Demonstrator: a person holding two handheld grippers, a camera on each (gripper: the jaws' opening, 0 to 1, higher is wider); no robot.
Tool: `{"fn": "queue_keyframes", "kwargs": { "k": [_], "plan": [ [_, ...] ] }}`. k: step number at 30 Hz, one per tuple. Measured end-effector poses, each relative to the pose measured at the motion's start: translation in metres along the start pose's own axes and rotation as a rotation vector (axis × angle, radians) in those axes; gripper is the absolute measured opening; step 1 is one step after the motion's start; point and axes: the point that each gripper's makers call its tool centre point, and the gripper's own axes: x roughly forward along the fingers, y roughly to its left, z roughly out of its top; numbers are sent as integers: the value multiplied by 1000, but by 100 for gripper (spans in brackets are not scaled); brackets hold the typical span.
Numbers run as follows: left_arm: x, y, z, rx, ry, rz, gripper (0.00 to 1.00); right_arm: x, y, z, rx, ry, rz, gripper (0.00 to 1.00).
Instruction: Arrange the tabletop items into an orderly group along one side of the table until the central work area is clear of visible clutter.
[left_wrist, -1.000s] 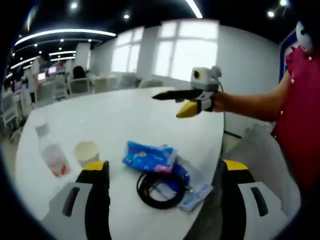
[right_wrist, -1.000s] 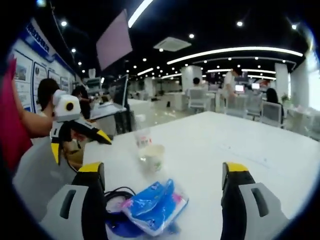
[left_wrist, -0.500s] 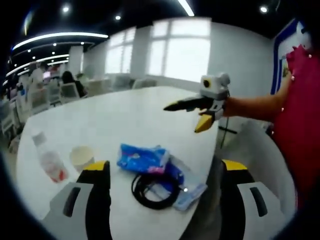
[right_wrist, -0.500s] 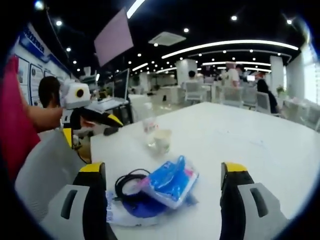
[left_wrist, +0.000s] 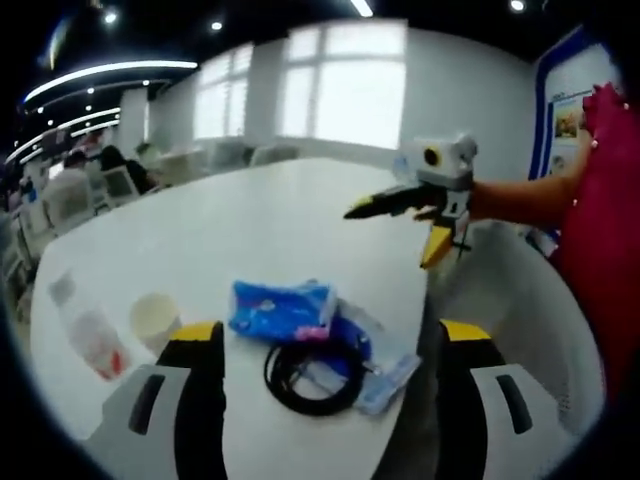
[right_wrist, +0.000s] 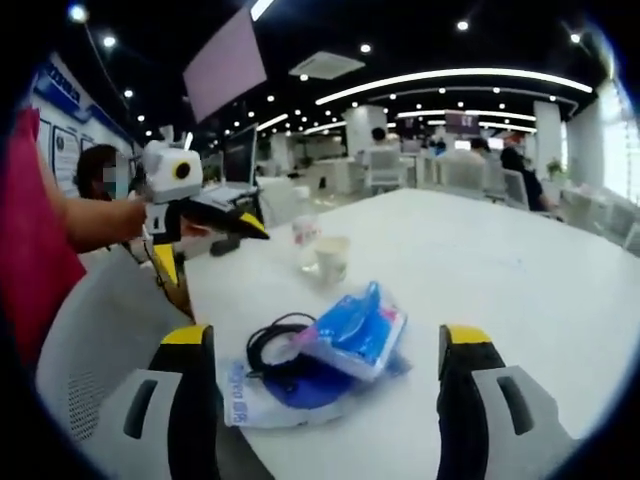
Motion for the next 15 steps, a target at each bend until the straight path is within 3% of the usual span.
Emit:
{"fn": "queue_keyframes", "kwargs": {
  "k": [8, 15],
  "plan": [
    [24, 15, 1, 15, 33, -38, 82, -1, 4, -9, 27, 35, -26, 88],
    [51, 31, 15, 41, 45, -51, 79, 4, 9, -9, 48, 37, -17, 88]
  ]
}}
